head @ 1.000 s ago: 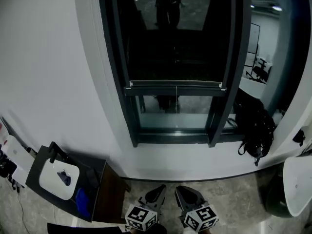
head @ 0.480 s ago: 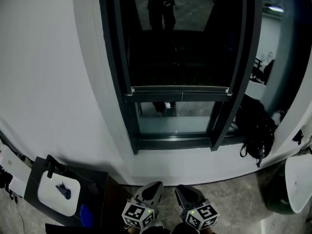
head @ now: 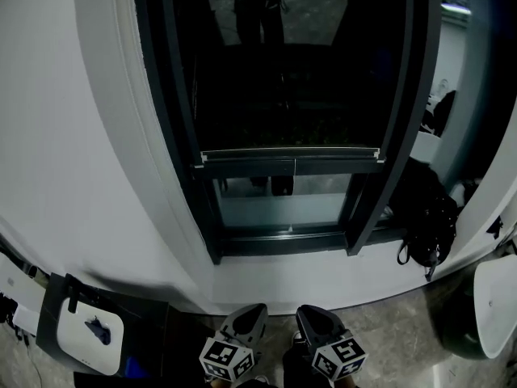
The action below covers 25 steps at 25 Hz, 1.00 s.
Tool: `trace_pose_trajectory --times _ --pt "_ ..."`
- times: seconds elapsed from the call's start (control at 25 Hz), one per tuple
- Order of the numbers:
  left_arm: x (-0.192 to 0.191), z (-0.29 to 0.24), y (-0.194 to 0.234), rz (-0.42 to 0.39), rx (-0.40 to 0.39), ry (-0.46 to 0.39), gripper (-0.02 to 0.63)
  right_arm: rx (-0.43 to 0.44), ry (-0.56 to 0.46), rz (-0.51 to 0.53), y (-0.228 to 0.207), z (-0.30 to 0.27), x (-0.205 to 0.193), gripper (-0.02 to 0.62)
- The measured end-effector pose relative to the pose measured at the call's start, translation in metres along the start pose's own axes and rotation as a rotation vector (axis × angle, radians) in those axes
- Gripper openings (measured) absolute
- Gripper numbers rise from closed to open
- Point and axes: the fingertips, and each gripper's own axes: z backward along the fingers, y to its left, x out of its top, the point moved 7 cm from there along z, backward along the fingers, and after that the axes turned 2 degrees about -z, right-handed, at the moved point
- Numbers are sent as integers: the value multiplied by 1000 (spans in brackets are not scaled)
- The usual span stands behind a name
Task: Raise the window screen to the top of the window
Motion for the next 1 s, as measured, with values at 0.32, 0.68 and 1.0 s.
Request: trace_pose_trajectory --times 0.32,0.68,1.0 --pt "22 -98 31 23 88 -42 2 58 30 33 -92 -63 52 38" --pt "45 -197 48 38 171 -71 2 140 2 39 -192 -120 97 38" --pt "53 -231 74 -15 230 -57 2 167 -14 54 -241 -153 114 38"
